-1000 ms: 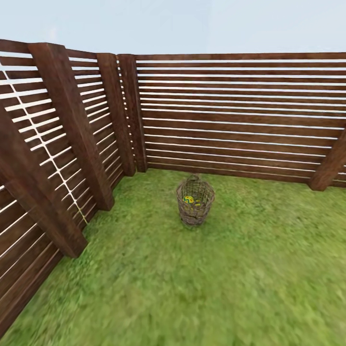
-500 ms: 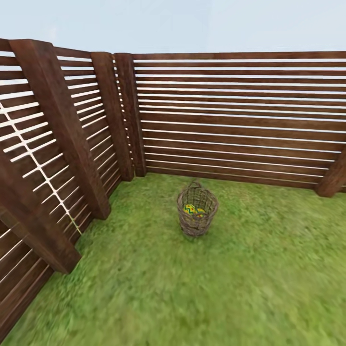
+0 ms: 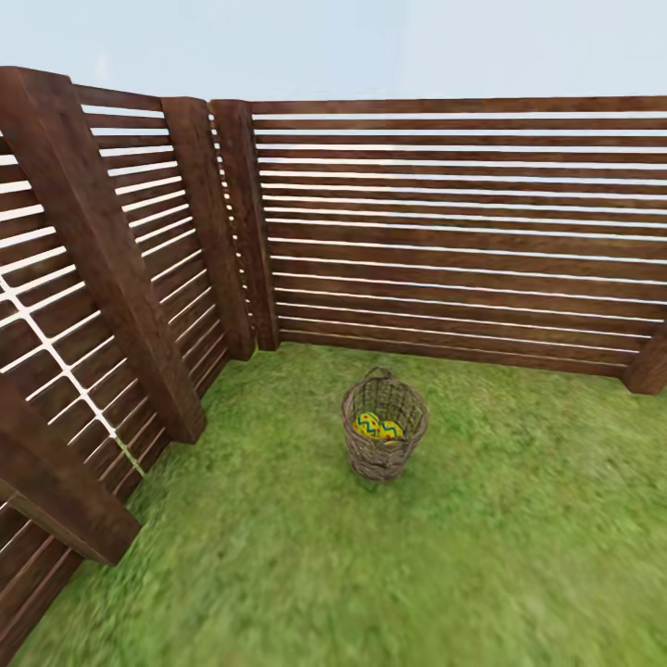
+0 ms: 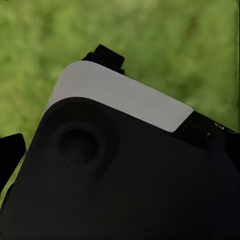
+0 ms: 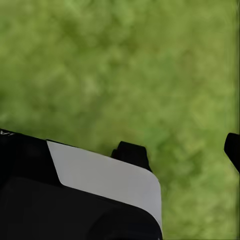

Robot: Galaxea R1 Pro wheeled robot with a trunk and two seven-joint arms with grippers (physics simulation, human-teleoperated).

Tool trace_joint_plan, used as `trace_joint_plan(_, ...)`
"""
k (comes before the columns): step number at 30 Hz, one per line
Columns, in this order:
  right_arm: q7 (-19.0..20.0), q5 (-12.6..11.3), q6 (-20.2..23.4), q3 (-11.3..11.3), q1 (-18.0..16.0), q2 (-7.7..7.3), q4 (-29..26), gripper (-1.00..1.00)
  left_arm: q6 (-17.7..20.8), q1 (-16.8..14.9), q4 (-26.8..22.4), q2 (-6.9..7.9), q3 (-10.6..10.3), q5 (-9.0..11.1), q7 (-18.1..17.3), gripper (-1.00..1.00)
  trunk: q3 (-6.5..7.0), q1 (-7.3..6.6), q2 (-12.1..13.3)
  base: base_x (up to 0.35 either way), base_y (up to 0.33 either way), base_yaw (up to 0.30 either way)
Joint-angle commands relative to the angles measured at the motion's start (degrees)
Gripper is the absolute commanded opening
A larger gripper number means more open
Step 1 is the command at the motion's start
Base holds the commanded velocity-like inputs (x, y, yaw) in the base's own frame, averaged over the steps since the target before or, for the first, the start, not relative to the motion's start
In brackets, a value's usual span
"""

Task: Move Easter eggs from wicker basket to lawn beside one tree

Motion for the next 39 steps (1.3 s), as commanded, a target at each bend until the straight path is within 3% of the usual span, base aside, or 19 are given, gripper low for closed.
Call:
trace_joint_plan(1,-0.49,0.41,-0.34,0.15,-0.1,0.01,0.25,1.0,0.03,-0.05,0.04,0.01,0.44,-0.17,0.1,1.0,-0.04,0.03,-0.02,0.343,0.0,0.0)
trace_joint_plan(19,-0.62,0.4,-0.16,0.11,-0.1,0.05,0.25,1.0,-0.22,-0.05,0.09,-0.29,0.43,-0.18,-0.13,1.0,-0.04,0.03,-0.02,0.338,0.0,0.0)
trace_joint_plan(21,-0.43,0.32,1.75,-0.14,-0.53,-0.04,-1.18,1.0,0.14,-0.09,-0.21,0.14,0.51,-0.1,-0.25,1.0,-0.04,0.03,-0.02,0.015,0.0,0.0)
trace_joint_plan(26,0.51,-1.69,19.47,-2.05,-3.12,-0.91,-13.36,1.0,3.7,-0.89,-5.52,3.66,0.6,-0.06,-0.07,1.0,-0.04,0.03,-0.02,0.002,0.0,0.0)
trace_joint_plan(28,3.12,-3.99,26.6,-3.55,-3.45,-1.34,-17.68,1.0,6.74,-0.95,-8.05,4.23,0.6,-0.03,-0.08,1.0,-0.04,0.03,-0.02,0.0,0.0,0.0)
trace_joint_plan(31,11.51,-7.59,41.48,-5.07,-3.7,-2.4,-27.18,1.0,14.75,-1.0,-14.16,4.73,0.65,-0.03,-0.1,1.0,-0.04,0.03,-0.02,0.0,0.0,0.0)
trace_joint_plan(35,15.99,-8.78,50.2,-5.55,-3.77,-3.15,-36.87,1.0,22.84,-1.02,-24.09,4.96,0.74,-0.13,0.07,1.0,-0.04,0.03,-0.02,0.0,0.0,0.0)
trace_joint_plan(39,17.15,-9.3,53.31,-5.92,-4.17,-3.24,-45.67,1.0,33.58,-1.54,-42.39,5.17,1.04,-0.25,1.69,1.0,-0.04,0.03,-0.02,0.0,0.0,0.0)
